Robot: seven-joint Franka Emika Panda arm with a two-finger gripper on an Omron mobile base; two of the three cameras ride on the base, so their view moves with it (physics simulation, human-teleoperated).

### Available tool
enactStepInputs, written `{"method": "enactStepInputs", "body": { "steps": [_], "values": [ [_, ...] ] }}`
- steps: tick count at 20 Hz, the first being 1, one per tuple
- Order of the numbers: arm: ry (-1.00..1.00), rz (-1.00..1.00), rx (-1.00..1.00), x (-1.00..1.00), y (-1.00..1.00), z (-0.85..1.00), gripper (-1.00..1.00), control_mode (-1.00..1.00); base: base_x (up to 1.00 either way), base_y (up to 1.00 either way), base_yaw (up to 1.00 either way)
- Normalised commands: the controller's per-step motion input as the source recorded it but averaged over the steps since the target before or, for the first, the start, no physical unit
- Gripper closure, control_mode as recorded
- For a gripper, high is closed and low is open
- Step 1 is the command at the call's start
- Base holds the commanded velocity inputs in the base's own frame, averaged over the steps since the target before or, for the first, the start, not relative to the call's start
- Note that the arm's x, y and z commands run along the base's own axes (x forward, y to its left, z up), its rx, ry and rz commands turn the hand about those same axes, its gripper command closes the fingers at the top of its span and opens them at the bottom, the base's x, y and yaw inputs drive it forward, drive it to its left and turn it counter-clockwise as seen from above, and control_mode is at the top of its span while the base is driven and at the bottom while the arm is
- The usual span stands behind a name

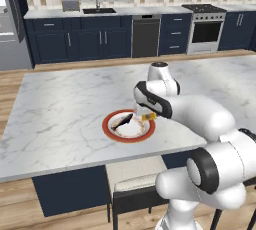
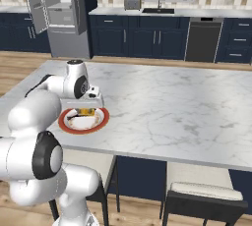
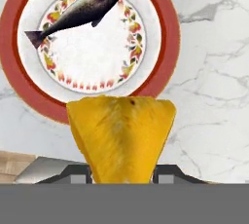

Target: Take the cheese, fish, and broccoli from the fridge and place them on the plate on the dining counter to create an appetizer plate.

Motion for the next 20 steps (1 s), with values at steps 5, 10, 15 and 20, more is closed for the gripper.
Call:
{"method": "enactStepInputs", "body": {
  "steps": [5, 10, 15, 20],
  "values": [
    [0.04, 0.06, -0.06, 0.4, 0.0, -0.37, 1.0, -1.0, 0.0, 0.0, 0.0],
    [0.05, 0.04, -0.03, 0.64, 0.06, -0.34, 1.0, -1.0, 0.0, 0.0, 0.0],
    [0.07, 0.04, -0.02, 0.7, 0.12, -0.34, 1.0, -1.0, 0.0, 0.0, 0.0],
    [0.09, 0.04, -0.03, 0.61, 0.17, -0.39, 1.0, -1.0, 0.0, 0.0, 0.0]
  ]
}}
